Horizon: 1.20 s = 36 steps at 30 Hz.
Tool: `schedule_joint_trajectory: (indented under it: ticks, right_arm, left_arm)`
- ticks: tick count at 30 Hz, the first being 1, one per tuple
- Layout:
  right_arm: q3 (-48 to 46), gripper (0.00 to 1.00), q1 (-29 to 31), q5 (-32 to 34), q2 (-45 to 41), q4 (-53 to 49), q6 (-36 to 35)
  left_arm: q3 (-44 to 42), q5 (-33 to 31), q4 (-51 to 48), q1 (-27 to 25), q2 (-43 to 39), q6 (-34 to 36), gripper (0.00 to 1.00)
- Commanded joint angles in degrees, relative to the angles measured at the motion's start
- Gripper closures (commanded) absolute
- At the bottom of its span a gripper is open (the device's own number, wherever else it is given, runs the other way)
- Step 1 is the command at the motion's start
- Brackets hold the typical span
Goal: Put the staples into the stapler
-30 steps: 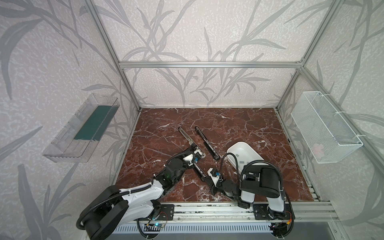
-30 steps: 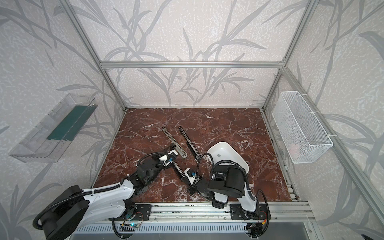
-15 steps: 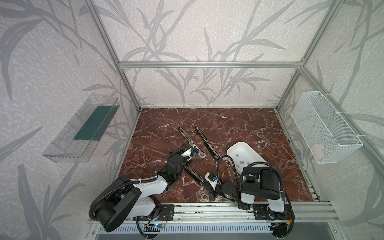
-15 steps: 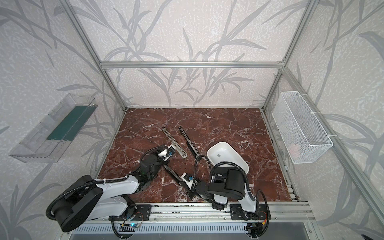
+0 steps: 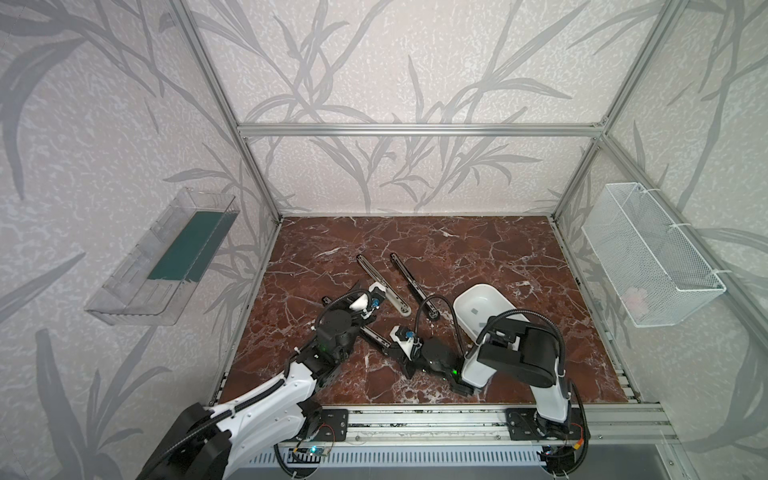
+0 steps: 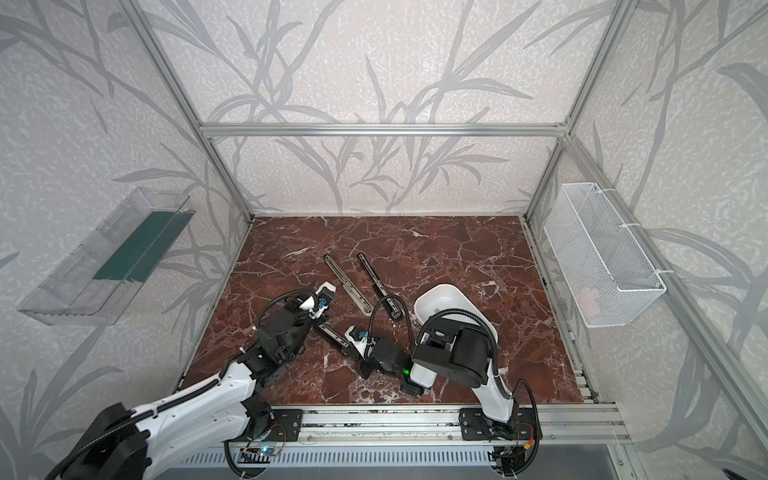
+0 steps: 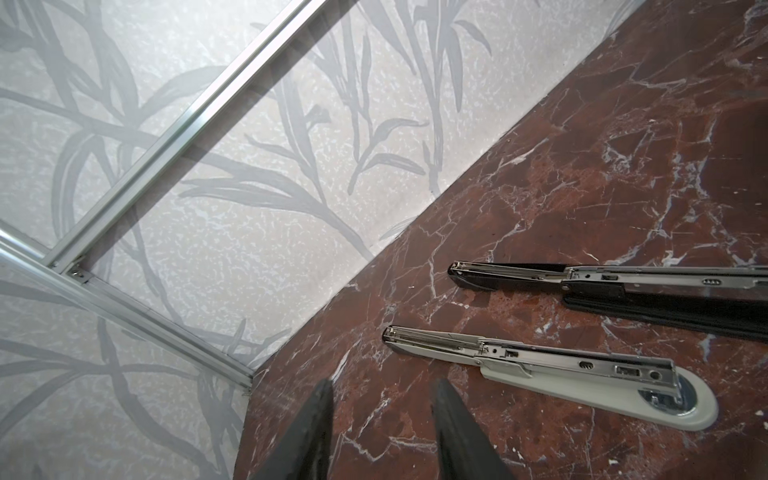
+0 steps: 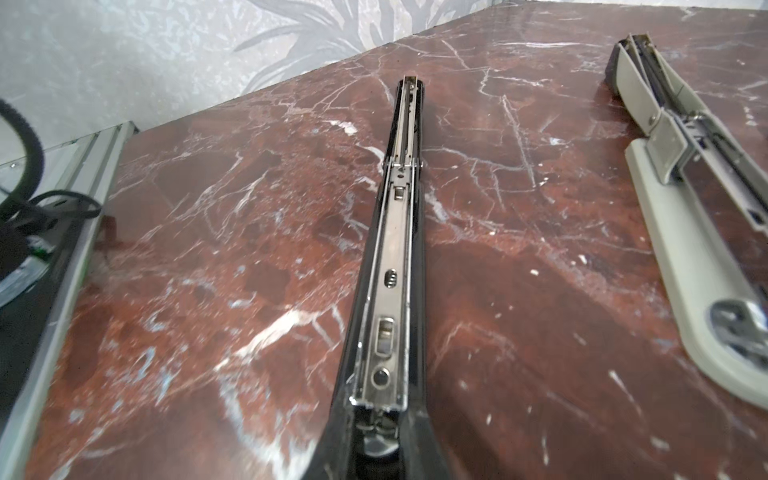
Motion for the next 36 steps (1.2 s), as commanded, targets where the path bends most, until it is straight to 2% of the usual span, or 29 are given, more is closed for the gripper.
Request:
schedule_joint_trajectory:
  ticks: [1,5,7,11,14,16,18,21,24,26,31,33,36]
  right_arm:
    - [3.25,0.90,-2.60,-4.58,2.29,-13.78,-2.48]
    - [7.19,0.83,-9.02,-10.12,2.43,-19.26,-3.18]
    - [8.98,0.82,-10.66,-10.69,2.10,-22.66,-4.69]
    - [10.52,0.71,-11.58,-8.87,-0.27,-29.74,-8.77]
    - [9.89,0.64,-11.89,-5.74,-3.18,-31.92,-10.13]
    - [9.55,0.62,-11.89,-5.55,-5.46,-32.87,-10.45]
    - [9.62,0.59,-11.90,-5.70,-8.12,-34.77,-9.92]
    - [9.20,0.55,-11.40,-5.85,-14.79,-40.04,-7.55]
    - [9.80,0.48,-9.99,-3.73,-26.90,-51.29,-3.43]
    - [11.55,0.48,-9.95,-1.62,-34.47,-62.18,0.53]
    - [14.24,0.45,-10.59,16.17,-51.18,-87.26,11.83]
    - [14.81,0.44,-12.68,20.70,-56.57,-98.35,17.00]
    - [15.32,0.48,-17.68,21.23,-59.11,-111.24,19.51]
  left_arm:
    - [1.33,2.51,-9.59,0.30,-5.87,-5.20,0.52]
    - [1.76,6.06,-14.11,0.37,-10.12,-7.28,0.48]
    - [1.82,6.67,-14.23,0.36,-11.16,-8.12,0.47]
    - [1.29,6.32,-13.52,0.40,-13.06,-10.60,0.41]
    - [0.16,1.00,-7.99,0.35,-13.75,-17.30,0.31]
    - [0.74,-5.48,-6.60,0.46,-13.86,-23.99,0.15]
    - [2.18,-9.52,-8.49,0.46,-13.73,-28.29,0.06]
    - [5.19,-12.49,-14.89,0.62,-13.73,-34.31,0.01]
    - [5.44,-11.87,-18.60,0.70,-15.25,-37.07,0.01]
    - [4.11,-11.58,-19.32,0.65,-18.15,-38.03,0.01]
    - [6.21,-13.28,-27.24,0.95,-23.87,-39.22,0.01]
    - [6.69,-13.49,-28.26,0.90,-26.06,-39.27,0.01]
    - [6.66,-12.99,-28.29,1.02,-25.74,-39.01,0.01]
